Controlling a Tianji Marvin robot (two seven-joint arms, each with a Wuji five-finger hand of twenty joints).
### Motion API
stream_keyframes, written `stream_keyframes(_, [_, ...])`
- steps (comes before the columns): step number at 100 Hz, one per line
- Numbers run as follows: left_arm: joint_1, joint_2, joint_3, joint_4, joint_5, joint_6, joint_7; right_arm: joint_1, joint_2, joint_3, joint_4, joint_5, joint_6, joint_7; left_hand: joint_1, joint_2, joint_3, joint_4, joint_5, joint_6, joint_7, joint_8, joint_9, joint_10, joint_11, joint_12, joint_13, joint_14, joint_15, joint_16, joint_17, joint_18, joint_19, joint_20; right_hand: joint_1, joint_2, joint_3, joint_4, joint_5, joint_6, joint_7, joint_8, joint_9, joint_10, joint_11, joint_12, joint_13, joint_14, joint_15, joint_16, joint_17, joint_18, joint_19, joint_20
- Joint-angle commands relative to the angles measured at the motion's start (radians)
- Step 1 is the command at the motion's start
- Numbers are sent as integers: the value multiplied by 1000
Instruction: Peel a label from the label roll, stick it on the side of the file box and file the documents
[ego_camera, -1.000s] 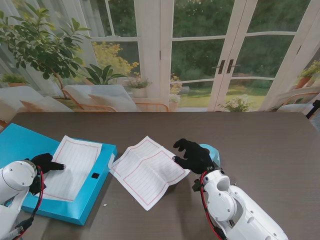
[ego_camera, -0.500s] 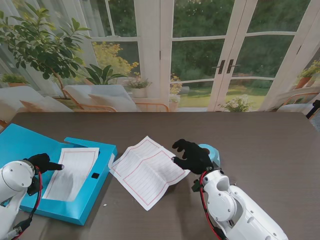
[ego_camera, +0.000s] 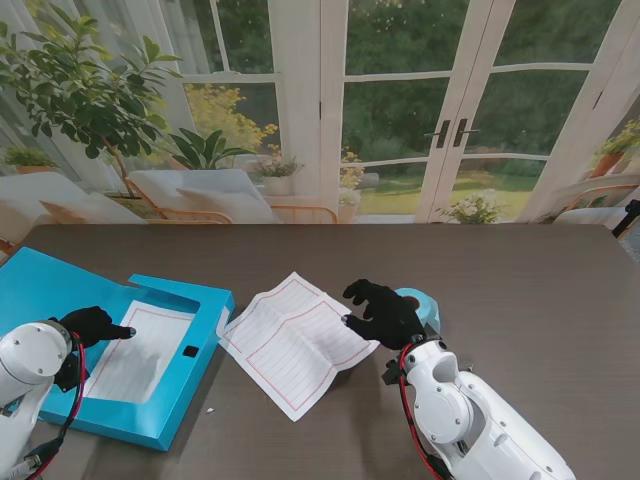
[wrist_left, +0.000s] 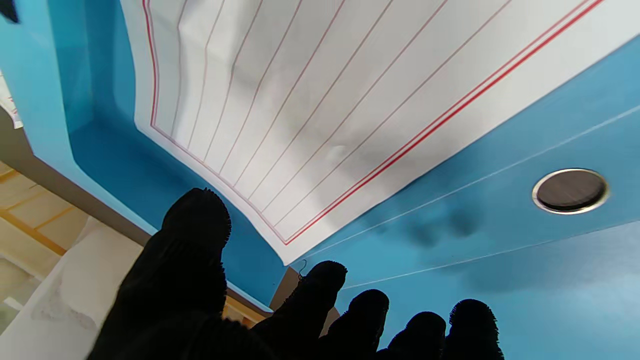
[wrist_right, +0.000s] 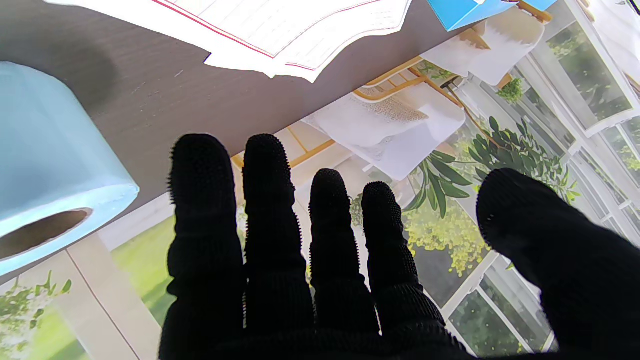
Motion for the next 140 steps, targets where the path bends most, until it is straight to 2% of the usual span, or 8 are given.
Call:
stream_keyframes(1, [6, -14, 2, 4, -12, -26, 19, -4, -2, -2, -2, -5, -2, 15, 2, 47, -30, -6, 17, -27, 6, 10, 35, -21, 9, 14, 18, -23, 5, 12, -19, -31, -24, -3, -38, 13, -11, 23, 16, 1, -5, 1, 19, 18, -5, -16, 17, 4, -1, -3, -362, 13, -9, 15])
stream_keyframes(13, [18, -29, 1, -3, -41, -67, 92, -4, 3, -2, -2, -27, 1, 16, 27, 56, -60, -3, 38, -57, 10, 32, 106, -35, 31, 56, 98, -29, 34, 60, -4, -35, 8, 26, -37, 7, -12, 23, 25, -5, -6, 1, 17, 17, -6, -16, 15, 4, -1, -3, -360, 11, -8, 15])
stream_keyframes(34, [42, -56, 2, -37, -121, -157, 199, -15, 12, -7, -8, -68, -4, 19, 52, 61, -92, -1, 97, -83, 26, 65, 251, -31, 65, 156, 239, 7, 124, 206, 59, -12, 106, 184, -34, -42, -10, 18, 32, -17, -12, -2, -2, 17, -11, -16, -3, 4, -9, -5, -371, 11, -16, 13])
stream_keyframes(49, [54, -63, 11, -66, -193, -225, 212, -23, 20, -18, -12, -108, -19, 18, 55, 60, -97, -1, 111, -106, 30, 69, 274, -47, 69, 164, 255, 13, 125, 215, 66, -9, 106, 199, -39, -80, -7, 11, 30, -29, -17, -3, -25, 12, -12, -16, -19, -6, -13, -6, -380, 4, -23, 11])
stream_keyframes(65, [61, -68, 26, -84, -255, -315, 228, -25, 26, -37, -4, -132, -27, 21, 68, 52, -98, 0, 111, -131, 28, 70, 263, -74, 59, 160, 235, 0, 100, 204, 43, -20, 84, 196, -43, -130, -1, 5, 9, -39, -20, -3, -87, 5, -10, -13, -74, -14, -32, -14, -421, -9, -56, 3])
stream_keyframes(97, [66, -71, 69, -95, -284, -495, 260, -27, 41, -50, 26, -169, -60, 42, 113, 19, -83, 4, 90, -188, 17, 66, 199, -152, 33, 117, 184, -60, 48, 144, 4, -65, 4, 116, -60, -274, 27, -16, -55, -45, -31, -9, -201, -4, -26, -32, -186, -24, -76, -39, -493, -24, -126, -7])
stream_keyframes(118, [55, -64, 102, -93, -277, -539, 242, -25, 54, -54, 39, -215, -82, 50, 122, -10, -67, 3, 70, -202, 9, 61, 173, -181, 29, 101, 165, -84, 40, 127, -8, -87, -13, 86, -64, -384, 66, -32, -128, -23, -50, -23, -269, -15, -35, -47, -246, -34, -94, -49, -525, -38, -156, 0])
stream_keyframes(140, [47, -63, 135, -83, -289, -562, 241, -8, 65, -87, 60, -289, -58, 28, 118, -22, -50, 0, 58, -210, 3, 54, 160, -195, 30, 91, 156, -91, 40, 117, -18, -91, -20, 66, -39, -443, 95, -36, -187, -1, -51, -31, -313, -18, -23, -49, -278, -38, -92, -51, -528, -50, -160, 8])
